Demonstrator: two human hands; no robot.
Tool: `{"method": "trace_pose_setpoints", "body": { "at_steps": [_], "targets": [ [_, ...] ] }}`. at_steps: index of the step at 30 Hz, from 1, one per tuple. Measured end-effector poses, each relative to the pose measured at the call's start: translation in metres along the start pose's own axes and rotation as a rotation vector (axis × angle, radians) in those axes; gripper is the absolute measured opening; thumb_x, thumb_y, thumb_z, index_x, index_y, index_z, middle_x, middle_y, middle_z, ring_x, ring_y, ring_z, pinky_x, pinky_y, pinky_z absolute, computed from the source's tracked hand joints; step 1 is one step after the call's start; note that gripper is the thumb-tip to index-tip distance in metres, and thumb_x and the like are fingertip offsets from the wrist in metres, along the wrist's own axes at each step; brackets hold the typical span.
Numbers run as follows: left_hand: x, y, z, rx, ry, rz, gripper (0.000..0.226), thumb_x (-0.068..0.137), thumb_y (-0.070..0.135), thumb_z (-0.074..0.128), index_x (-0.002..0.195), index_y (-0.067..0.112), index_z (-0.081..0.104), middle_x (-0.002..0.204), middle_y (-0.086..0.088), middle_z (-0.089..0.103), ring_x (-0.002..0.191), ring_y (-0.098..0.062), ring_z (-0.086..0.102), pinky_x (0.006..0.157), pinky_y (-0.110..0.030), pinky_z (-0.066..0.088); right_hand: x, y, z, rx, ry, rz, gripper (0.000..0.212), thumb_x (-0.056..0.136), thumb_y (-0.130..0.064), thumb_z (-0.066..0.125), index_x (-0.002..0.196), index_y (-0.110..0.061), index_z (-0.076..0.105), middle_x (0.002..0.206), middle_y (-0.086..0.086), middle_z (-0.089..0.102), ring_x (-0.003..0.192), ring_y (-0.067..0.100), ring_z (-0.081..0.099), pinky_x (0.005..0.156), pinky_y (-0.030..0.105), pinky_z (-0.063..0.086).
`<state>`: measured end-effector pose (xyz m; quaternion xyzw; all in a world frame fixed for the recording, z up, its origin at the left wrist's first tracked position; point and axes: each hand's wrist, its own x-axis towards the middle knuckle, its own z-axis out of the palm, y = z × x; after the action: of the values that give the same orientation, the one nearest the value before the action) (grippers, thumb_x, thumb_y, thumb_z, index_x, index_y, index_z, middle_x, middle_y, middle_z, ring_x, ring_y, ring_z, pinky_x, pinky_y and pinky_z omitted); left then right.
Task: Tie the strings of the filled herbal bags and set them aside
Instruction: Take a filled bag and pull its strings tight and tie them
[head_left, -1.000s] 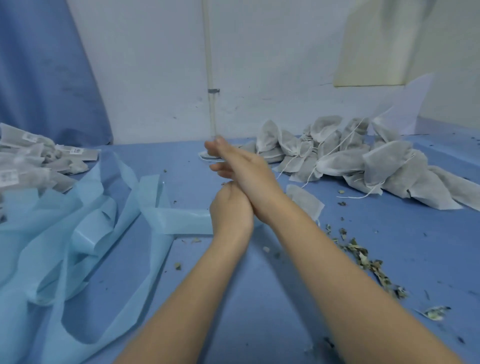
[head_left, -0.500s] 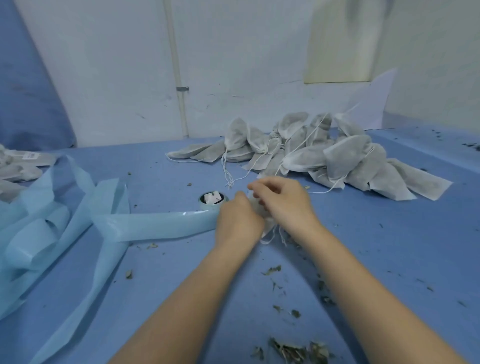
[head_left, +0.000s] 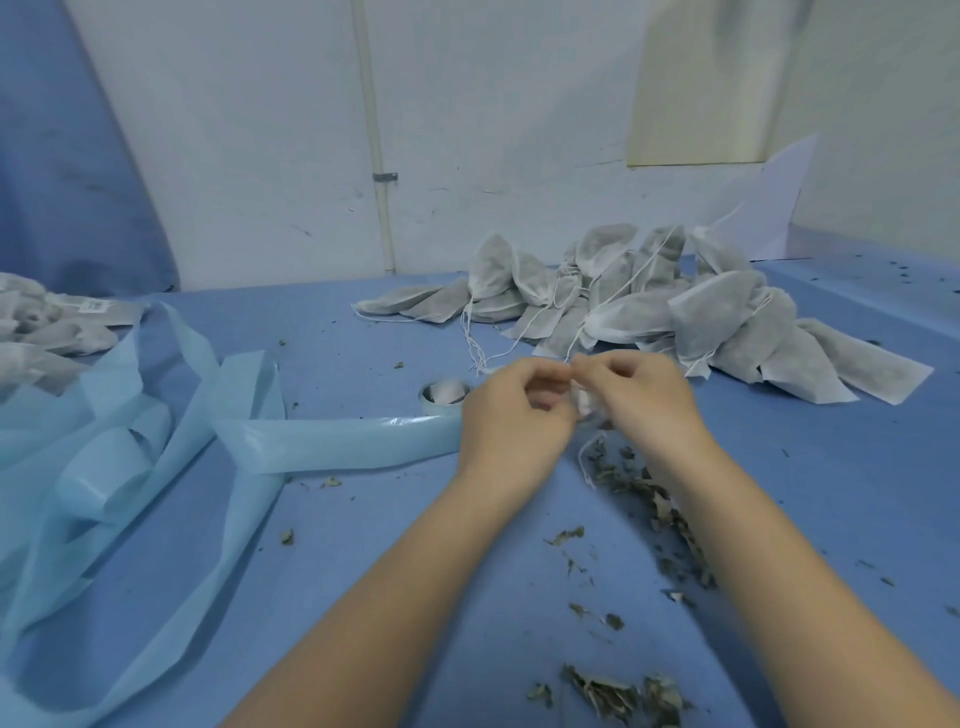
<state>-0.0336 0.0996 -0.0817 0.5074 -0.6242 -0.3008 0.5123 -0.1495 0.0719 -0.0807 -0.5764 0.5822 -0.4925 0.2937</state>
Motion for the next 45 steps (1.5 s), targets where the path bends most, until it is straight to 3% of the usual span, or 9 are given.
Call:
{"method": "trace_pose_setpoints", "body": {
  "at_steps": [2,6,10,13,20,24,31,39,45],
  "targets": [
    [0.002,0.002,-0.004,0.126,0.002,0.101,0.023,0.076,0.013,0.071,0.094,0.027,0.068,0.086,0.016,0.065,0.079,0.007,0.049,0.070,0.000,0.035,0.000,-0.001,-0.007,0.111,-0.021,0.013,0.019,0.091,-0.024,0.063,0.082,-0.011,0.074,0.080,0.009,0.071,0.081,0.028,0.067,0.077,0.042,0.057],
    [0.004,0.006,-0.012,0.502,-0.003,0.312,0.044,0.071,0.033,0.073,0.113,0.038,0.059,0.109,0.014,0.045,0.108,-0.007,0.026,0.085,-0.008,0.025,-0.001,-0.004,-0.018,0.295,-0.168,0.046,0.022,0.093,-0.018,0.060,0.088,0.000,0.071,0.086,0.021,0.071,0.065,0.019,0.066,0.052,0.023,0.051],
    [0.009,0.012,-0.016,0.609,-0.140,0.304,0.061,0.076,0.041,0.067,0.130,0.026,0.044,0.121,0.006,0.052,0.118,-0.018,0.042,0.100,-0.026,0.026,-0.002,-0.006,-0.021,0.413,-0.275,0.083,0.025,0.093,-0.019,0.060,0.090,0.004,0.070,0.077,0.018,0.070,0.057,0.017,0.065,0.048,0.021,0.049],
    [0.009,0.015,-0.023,0.595,-0.212,0.170,0.062,0.078,0.041,0.064,0.132,0.025,0.038,0.113,0.003,0.058,0.107,-0.021,0.055,0.086,-0.033,0.044,-0.004,-0.008,-0.017,0.444,-0.279,0.100,0.023,0.095,-0.024,0.057,0.086,-0.006,0.068,0.067,0.009,0.069,0.052,0.015,0.062,0.047,0.021,0.049],
    [0.003,0.005,-0.046,0.831,-0.107,0.176,0.020,0.083,0.037,0.053,0.100,0.026,0.056,0.087,0.005,0.050,0.086,-0.020,0.049,0.065,-0.028,0.033,-0.005,-0.006,-0.012,0.172,-0.367,0.129,0.032,0.094,-0.040,0.056,0.093,-0.011,0.069,0.069,-0.001,0.067,0.052,0.010,0.051,0.051,0.019,0.044],
    [-0.002,-0.002,-0.049,0.812,-0.137,0.129,0.015,0.083,0.025,0.053,0.096,0.018,0.052,0.094,0.002,0.057,0.091,-0.023,0.052,0.064,-0.030,0.036,-0.007,-0.002,-0.006,-0.075,-0.354,0.016,0.021,0.084,-0.037,0.069,0.068,-0.024,0.071,0.052,-0.016,0.055,0.041,0.000,0.038,0.044,0.011,0.032],
    [-0.001,-0.006,-0.038,0.632,-0.308,0.094,0.054,0.081,0.020,0.056,0.130,0.018,0.034,0.104,0.003,0.060,0.104,-0.022,0.053,0.086,-0.036,0.047,-0.008,0.002,0.005,0.049,-0.357,-0.049,0.008,0.084,-0.026,0.071,0.091,-0.023,0.068,0.051,-0.015,0.054,0.054,0.004,0.046,0.050,0.013,0.035],
    [-0.001,-0.024,-0.036,0.582,-0.125,0.194,0.023,0.096,0.042,0.042,0.099,0.026,0.058,0.063,0.007,0.045,0.075,-0.020,0.047,0.058,-0.032,0.034,-0.006,0.009,0.013,-0.054,-0.156,-0.068,0.025,0.086,-0.046,0.062,0.073,-0.026,0.068,0.063,-0.002,0.062,0.067,0.016,0.057,0.069,0.031,0.044],
    [0.005,-0.030,-0.035,0.316,-0.047,0.050,0.021,0.093,0.028,0.045,0.075,0.027,0.055,0.076,0.011,0.066,0.078,-0.016,0.061,0.077,-0.032,0.047,-0.003,0.002,0.013,0.230,-0.153,0.218,0.046,0.087,-0.032,0.053,0.043,-0.020,0.054,0.043,-0.006,0.034,0.038,0.010,0.022,0.038,0.020,0.020]
  ]
}}
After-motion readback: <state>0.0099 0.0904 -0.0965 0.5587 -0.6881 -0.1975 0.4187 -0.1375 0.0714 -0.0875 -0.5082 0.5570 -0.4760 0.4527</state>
